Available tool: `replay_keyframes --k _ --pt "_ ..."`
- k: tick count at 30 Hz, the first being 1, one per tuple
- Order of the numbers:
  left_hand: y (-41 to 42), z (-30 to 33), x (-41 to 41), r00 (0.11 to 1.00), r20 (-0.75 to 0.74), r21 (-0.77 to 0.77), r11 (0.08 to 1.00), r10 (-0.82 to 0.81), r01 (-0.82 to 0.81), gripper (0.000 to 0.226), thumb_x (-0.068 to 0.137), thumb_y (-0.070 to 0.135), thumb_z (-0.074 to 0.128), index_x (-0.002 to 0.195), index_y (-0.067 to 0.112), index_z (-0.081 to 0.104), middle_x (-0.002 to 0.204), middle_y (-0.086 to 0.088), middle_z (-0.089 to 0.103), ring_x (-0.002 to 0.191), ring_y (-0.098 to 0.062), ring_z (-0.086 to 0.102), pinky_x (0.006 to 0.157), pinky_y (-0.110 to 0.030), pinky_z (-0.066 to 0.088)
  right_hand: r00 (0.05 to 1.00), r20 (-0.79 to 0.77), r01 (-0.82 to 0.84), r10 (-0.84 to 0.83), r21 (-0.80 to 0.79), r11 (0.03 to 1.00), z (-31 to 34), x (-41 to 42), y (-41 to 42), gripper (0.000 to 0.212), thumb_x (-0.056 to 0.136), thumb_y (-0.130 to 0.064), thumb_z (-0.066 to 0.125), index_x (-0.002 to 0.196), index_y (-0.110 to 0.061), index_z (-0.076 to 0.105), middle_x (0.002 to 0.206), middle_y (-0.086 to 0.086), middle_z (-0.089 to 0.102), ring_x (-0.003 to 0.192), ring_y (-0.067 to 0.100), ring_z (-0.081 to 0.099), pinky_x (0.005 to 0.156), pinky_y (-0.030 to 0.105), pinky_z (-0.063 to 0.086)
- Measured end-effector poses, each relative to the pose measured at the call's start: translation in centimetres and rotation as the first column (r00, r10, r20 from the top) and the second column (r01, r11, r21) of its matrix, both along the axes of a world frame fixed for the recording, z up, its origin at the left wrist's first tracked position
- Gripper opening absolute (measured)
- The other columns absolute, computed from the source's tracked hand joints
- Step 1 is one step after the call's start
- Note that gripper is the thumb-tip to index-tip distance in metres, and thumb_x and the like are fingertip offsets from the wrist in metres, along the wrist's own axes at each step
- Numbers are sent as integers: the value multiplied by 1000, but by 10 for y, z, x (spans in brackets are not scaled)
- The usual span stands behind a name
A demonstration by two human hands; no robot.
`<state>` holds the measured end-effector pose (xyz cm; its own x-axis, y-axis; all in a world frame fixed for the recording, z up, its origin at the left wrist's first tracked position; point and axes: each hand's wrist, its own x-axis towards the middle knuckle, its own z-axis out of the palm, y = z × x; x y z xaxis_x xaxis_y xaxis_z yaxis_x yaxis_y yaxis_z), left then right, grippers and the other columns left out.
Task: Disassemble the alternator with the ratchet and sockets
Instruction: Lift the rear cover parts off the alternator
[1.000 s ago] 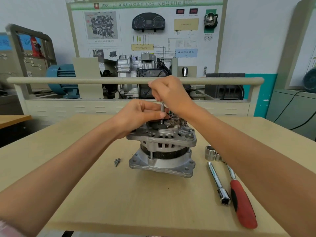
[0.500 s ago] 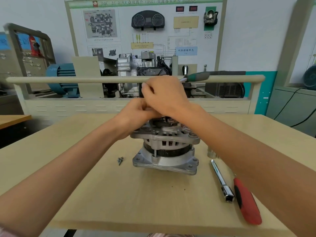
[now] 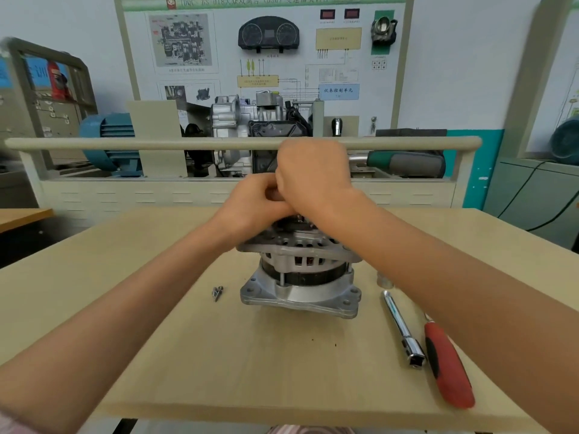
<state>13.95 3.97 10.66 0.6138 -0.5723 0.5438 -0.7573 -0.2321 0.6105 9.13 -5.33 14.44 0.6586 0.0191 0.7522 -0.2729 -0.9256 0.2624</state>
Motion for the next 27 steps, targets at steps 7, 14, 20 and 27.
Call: replay_keyframes --k 7,14,20,27 --pt "26 4 26 949 253 404 912 -190 75 46 81 25 72 126 24 60 119 17 59 112 1 54 94 -4 35 985 -51 -160 167 121 980 2 -3 -30 17 96 -25 43 83 -15 42 67 0 41 68 22 43 56 31 31" --pt "28 0 18 634 712 531 822 -303 -204 53 97 37 30 142 13 41 135 -10 55 112 -29 59 89 -41 50 977 177 -170 121 296 940 -1 -7 -54 19 94 -23 45 87 -9 55 69 3 51 67 25 49 56 31 33" --pt "32 -6 17 722 649 358 933 -238 -14 33 89 23 63 120 11 64 111 -6 70 95 -21 68 80 -35 55 965 208 -233 159 408 883 -8 -11 -55 20 93 -25 47 85 -8 56 63 0 47 64 24 49 56 31 35" --pt "23 -28 -2 930 364 -4 998 55 -58 30 77 20 76 99 37 63 89 32 56 79 18 56 75 -3 46 944 282 -278 173 392 877 -6 -12 -72 21 93 -26 49 81 -10 53 75 5 58 70 25 52 57 32 34"
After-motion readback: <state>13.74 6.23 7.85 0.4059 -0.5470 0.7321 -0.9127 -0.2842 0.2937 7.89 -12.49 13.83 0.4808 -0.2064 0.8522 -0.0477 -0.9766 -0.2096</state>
